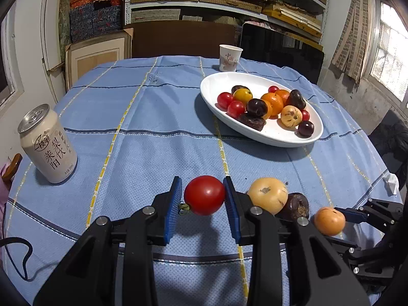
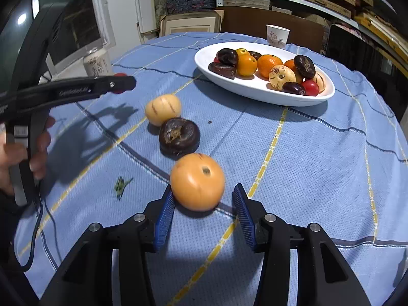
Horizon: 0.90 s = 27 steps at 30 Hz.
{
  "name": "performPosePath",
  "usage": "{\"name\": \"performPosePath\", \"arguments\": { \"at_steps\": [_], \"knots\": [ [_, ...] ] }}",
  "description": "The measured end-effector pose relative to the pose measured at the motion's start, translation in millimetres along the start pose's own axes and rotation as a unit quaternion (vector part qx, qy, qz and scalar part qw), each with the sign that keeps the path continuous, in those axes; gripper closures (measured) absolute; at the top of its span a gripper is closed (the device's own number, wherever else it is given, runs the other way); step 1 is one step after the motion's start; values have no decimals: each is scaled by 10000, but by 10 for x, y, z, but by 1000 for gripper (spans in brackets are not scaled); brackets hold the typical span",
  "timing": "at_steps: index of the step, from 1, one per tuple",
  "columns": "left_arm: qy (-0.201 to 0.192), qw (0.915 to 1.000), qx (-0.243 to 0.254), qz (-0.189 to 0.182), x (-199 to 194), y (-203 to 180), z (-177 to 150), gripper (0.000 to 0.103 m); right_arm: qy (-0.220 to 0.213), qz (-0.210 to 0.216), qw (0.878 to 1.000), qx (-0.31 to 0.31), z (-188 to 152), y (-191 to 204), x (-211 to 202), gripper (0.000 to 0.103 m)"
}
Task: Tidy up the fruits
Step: 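Carry the tomato with the left tool onto the plate while the right tool places the orange fruit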
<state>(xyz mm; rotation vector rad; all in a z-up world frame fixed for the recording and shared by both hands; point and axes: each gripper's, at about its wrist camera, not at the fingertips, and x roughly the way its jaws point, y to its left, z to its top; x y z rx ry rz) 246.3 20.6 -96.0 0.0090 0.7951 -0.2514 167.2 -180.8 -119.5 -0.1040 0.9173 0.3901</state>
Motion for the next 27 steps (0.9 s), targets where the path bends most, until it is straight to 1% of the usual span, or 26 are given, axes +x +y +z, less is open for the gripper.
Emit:
{"name": "performPosePath", "arguments": {
  "at_steps": [1, 3, 4, 5, 6, 8, 9, 13, 16, 17, 18, 19, 20, 22, 23, 27],
  "knots": [
    [-6, 10000, -11, -23, 0, 7, 2, 70, -4, 6, 10000, 30, 13, -8, 8, 54],
    [-22, 10000, -21, -52, -4, 15, 1, 70, 6, -11, 10000, 29, 46, -1, 39, 50],
    [-34, 10000, -38, -80, -13, 24, 0, 70, 8, 17, 10000, 25, 53, -4, 53, 47],
    [-41, 9999, -56, -110, -20, 36, 2, 70, 13, 135, 9999, 62, 60, 4, 58, 43],
    [-57, 9999, -71, -129, -29, 46, 3, 70, 21, 267, 9996, 108, 62, -13, 50, 41],
    [-106, 9997, -118, -159, -52, 75, 9, 70, 44, 476, 9987, 183, 55, -8, 44, 40],
    [-110, 9997, -131, -176, -50, 77, 13, 70, 44, 485, 9986, 195, 55, -2, 48, 40],
    [-64, 9997, -113, -205, -28, 69, 9, 70, 6, 419, 9987, 287, 64, 4, 67, 40],
    [-70, 9998, -65, -177, -25, 44, 9, 70, 33, 235, 9997, 65, 74, 108, 84, 40],
    [-59, 9998, -63, -177, -19, 41, 7, 70, 35, 91, 9999, -54, 90, 163, 97, 40],
    [-49, 9998, -64, -176, -13, 39, 6, 70, 11, -15, 9999, -134, 98, 199, 93, 40],
    [-39, 9998, -65, -175, -8, 39, 2, 70, -15, -87, 9997, -208, 111, 231, 96, 45],
    [-35, 9998, -62, -175, -7, 38, -2, 70, 3, -114, 9996, -248, 127, 254, 112, 53],
    [-40, 9998, -56, -171, -9, 38, -5, 70, 95, -49, 9998, -168, 133, 238, 150, 59],
    [-36, 9998, -55, -181, -7, 40, -5, 70, 62, -69, 9998, -157, 127, 232, 138, 61],
    [-6, 9998, -40, -184, 5, 38, -15, 70, 11, 16, 10000, -49, 98, 199, 110, 61]
  ]
}}
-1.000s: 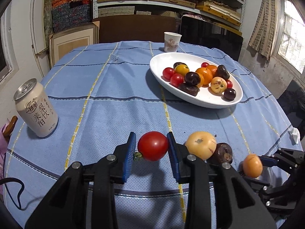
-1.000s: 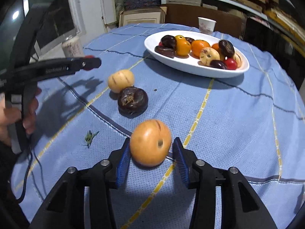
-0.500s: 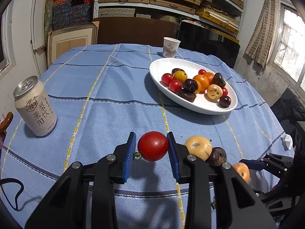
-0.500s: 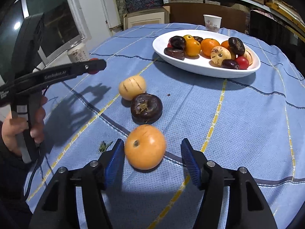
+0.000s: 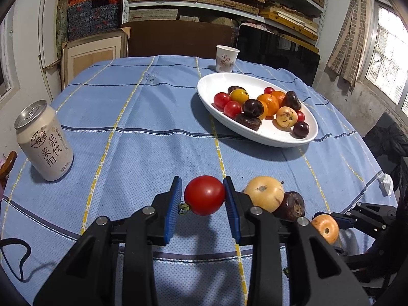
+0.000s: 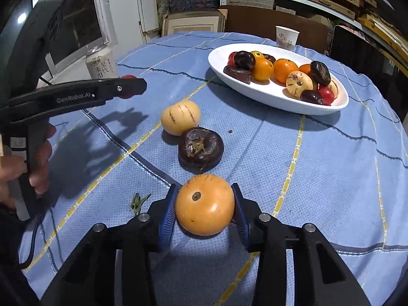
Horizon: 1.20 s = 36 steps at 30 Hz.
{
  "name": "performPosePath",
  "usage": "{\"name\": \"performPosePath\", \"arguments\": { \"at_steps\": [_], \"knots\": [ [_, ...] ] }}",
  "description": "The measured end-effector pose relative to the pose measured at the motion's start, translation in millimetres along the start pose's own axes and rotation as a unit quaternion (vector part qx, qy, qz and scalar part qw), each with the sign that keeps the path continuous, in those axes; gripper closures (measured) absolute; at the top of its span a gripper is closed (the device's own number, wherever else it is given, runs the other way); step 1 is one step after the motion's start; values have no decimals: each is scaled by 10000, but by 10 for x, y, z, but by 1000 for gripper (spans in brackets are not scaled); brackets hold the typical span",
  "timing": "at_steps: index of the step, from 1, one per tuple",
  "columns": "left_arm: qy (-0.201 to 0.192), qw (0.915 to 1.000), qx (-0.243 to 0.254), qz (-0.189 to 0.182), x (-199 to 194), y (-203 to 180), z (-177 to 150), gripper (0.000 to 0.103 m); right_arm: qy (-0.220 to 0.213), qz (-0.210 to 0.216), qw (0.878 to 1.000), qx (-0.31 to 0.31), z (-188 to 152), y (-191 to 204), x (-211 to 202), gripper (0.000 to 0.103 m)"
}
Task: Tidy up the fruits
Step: 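Carry the tomato with the left tool onto the plate while the right tool places the orange fruit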
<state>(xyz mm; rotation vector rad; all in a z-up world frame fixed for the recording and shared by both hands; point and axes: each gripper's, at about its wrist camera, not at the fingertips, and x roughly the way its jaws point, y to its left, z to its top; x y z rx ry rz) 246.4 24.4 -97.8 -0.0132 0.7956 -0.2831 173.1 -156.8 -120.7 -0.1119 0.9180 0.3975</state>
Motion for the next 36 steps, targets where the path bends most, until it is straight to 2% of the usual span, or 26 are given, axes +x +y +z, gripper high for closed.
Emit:
{"name": "performPosePath", "arguments": {
  "at_steps": [13, 18, 23, 29, 33, 36],
  "knots": [
    [-241, 9995, 155, -90, -246, -151, -46, 70, -390, -260, 9989, 71, -132, -50, -307, 61],
    [-231, 9993, 276, -138, -330, -262, -128, 70, -460, -317, 9979, 317, -277, -239, -474, 61],
    [-239, 9984, 461, -237, -411, -432, -51, 70, -570, -477, 9957, 555, -324, -495, -624, 61],
    [-298, 9962, 729, -368, -419, -725, 347, 70, -959, -641, 9920, 503, -21, -764, -910, 61],
    [-358, 9958, 768, -351, -303, -869, 783, 70, -1186, -813, 9895, 161, 438, -868, -970, 61],
    [-319, 9969, 644, -316, -52, -895, 1181, 70, -1191, -827, 9894, 103, 794, -978, -850, 61]
  ]
}}
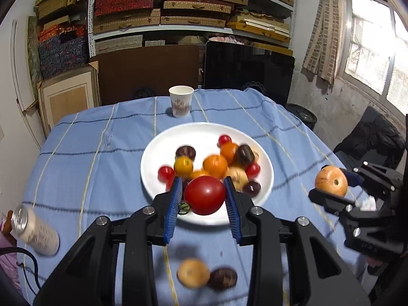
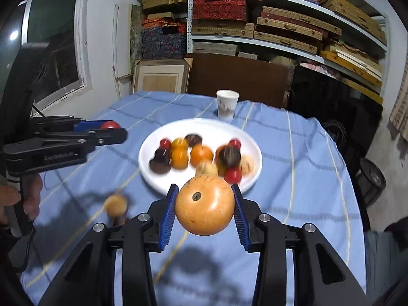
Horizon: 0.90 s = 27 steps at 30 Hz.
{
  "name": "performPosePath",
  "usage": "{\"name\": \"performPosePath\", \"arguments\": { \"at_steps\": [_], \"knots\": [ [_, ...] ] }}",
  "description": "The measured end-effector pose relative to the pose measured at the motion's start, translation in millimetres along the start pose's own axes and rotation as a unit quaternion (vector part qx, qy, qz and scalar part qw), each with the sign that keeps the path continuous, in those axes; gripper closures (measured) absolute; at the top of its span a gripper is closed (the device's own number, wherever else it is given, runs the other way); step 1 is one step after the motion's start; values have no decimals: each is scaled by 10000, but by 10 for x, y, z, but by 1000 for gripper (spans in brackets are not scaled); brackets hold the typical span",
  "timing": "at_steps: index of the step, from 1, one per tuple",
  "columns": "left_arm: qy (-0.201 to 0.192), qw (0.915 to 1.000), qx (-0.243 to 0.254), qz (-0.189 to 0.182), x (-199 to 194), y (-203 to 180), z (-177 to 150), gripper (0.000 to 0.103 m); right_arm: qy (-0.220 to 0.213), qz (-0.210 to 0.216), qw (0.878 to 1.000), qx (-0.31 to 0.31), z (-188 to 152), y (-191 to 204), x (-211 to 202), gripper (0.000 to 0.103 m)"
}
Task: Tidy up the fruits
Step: 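Carry the tomato with the left tool onto the plate while the right tool places the orange fruit, then grasp a dark purple fruit with the right tool while the left tool grasps a pale yellow fruit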
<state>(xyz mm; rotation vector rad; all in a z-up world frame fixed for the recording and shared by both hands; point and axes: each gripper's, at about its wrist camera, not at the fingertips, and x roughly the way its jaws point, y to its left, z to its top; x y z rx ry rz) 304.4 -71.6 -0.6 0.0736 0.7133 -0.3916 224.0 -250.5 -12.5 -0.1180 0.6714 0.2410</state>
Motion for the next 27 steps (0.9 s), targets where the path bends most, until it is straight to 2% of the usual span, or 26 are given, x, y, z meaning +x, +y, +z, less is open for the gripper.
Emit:
{"name": "performPosePath", "arguments": {
  "at_steps": [3, 6, 9, 13, 15, 17, 18, 22, 25, 26, 27],
  "knots": [
    [75, 9998, -205, 31, 332, 106, 262, 70, 100, 92, 9999, 48, 244, -46, 358, 61],
    [272, 9987, -409, 131, 779, 228, 433, 70, 282, 252, 9993, 5, 350, 17, 777, 61],
    [488, 9973, -471, 280, 1204, 283, 511, 70, 411, 364, 9983, -169, 346, 189, 1055, 61],
    [695, 9954, -529, 400, 1500, 333, 509, 66, 526, 311, 9977, -292, 284, 321, 1282, 61],
    [672, 9950, -621, 406, 1491, 385, 487, 59, 479, 274, 9980, -300, 256, 324, 1280, 60],
    [553, 9949, -737, 402, 1397, 465, 467, 50, 348, 213, 9986, -321, 240, 316, 1214, 47],
    [534, 9948, -778, 395, 1358, 488, 459, 49, 226, 195, 9991, -290, 234, 287, 1137, 45],
    [522, 9944, -826, 393, 1077, 553, 346, 47, 51, 268, 9996, 9, 207, 136, 845, 45],
    [526, 9946, -848, 278, 799, 556, 198, 40, -2, 350, 9991, 221, 111, 61, 580, 44],
    [493, 9950, -832, 252, 687, 548, 133, 34, 16, 437, 9986, 295, 54, 50, 488, 43],
    [474, 9955, -785, 252, 574, 529, 50, 32, 57, 506, 9982, 332, -9, 57, 419, 42]
  ]
}}
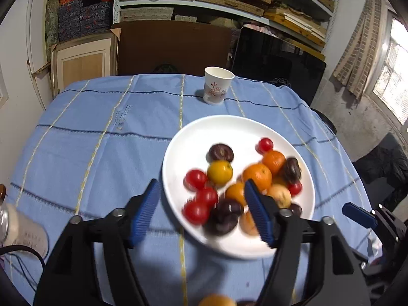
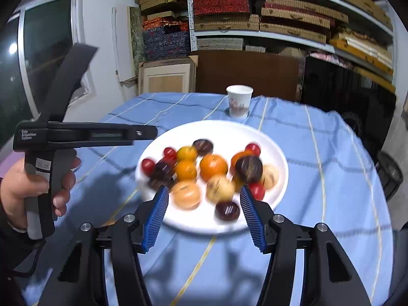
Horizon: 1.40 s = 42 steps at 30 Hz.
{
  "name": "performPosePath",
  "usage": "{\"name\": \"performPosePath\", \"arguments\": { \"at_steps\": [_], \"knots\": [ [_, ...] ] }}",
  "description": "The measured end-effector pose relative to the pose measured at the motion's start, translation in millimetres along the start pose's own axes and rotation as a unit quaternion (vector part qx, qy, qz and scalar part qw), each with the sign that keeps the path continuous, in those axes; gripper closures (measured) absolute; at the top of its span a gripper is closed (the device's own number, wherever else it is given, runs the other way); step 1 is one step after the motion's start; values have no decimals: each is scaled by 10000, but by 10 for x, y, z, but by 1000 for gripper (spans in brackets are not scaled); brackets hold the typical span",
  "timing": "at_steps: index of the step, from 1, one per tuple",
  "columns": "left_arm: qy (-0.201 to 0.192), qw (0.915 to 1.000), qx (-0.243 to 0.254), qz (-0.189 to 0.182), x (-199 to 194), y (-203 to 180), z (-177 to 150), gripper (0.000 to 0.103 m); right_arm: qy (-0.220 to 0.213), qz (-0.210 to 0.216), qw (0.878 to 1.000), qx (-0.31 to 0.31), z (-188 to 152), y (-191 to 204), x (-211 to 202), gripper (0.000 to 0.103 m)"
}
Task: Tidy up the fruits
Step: 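Grasp a dark purple fruit with the right tool while the left tool grasps a pale yellow fruit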
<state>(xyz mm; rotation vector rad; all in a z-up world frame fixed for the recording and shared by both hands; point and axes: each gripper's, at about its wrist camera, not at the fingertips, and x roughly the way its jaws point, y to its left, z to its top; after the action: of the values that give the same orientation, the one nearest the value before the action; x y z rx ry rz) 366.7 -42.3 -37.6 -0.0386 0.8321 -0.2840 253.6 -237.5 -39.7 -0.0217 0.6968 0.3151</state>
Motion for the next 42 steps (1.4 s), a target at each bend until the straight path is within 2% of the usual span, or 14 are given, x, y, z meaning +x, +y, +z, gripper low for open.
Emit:
{"name": "performPosePath", "arguments": {
  "at_steps": [2, 3, 7, 10, 16, 20, 21, 22, 23, 26, 30, 34, 37, 42],
  "knots": [
    [-54, 9999, 129, -89, -237, 5, -255, 30, 125, 111, 9999, -22, -156, 76, -94, 41],
    [-72, 9998, 176, -79, -300, 2, -337, 24, 212, 180, 9996, -92, -265, 159, -123, 41],
    [-260, 9991, 304, 135, -542, 60, -803, 16, 516, 355, 9967, -516, -614, 553, -93, 41],
    [-322, 9988, 231, 297, -567, 147, -1031, 15, 667, 330, 9939, -814, -745, 821, 17, 41],
    [-142, 9997, -54, 194, -418, 350, -1230, 15, 909, 149, 9902, -1051, -783, 1090, 280, 42],
    [-282, 9988, 200, 359, -419, 275, -1241, 15, 1037, 142, 9912, -813, -762, 1068, 441, 43],
    [-293, 9985, 265, 379, -418, 253, -1254, 15, 1088, 201, 9913, -706, -761, 1055, 484, 48],
    [-294, 9984, 297, 391, -414, 237, -1256, 15, 1139, 275, 9910, -642, -775, 1048, 516, 60],
    [-300, 9982, 320, 400, -415, 228, -1254, 15, 1128, 288, 9911, -640, -790, 1054, 521, 61],
    [-329, 9983, 308, 375, -422, 232, -1251, 15, 1080, 336, 9913, -676, -815, 1050, 441, 62],
    [-334, 9986, 351, 225, -438, 168, -1262, 15, 790, 401, 9944, -571, -931, 896, 83, 62],
    [-174, 9981, 593, -74, -420, -72, -1310, 15, 469, 421, 9980, 33, -1067, 528, -248, 62],
    [-89, 9957, 924, 68, -348, -260, -1395, 15, 269, 460, 9980, 339, -1145, 349, -401, 61],
    [44, 9958, 904, 166, -212, -286, -1451, 15, 359, 616, 9967, 387, -1161, 311, -352, 61]
  ]
}}
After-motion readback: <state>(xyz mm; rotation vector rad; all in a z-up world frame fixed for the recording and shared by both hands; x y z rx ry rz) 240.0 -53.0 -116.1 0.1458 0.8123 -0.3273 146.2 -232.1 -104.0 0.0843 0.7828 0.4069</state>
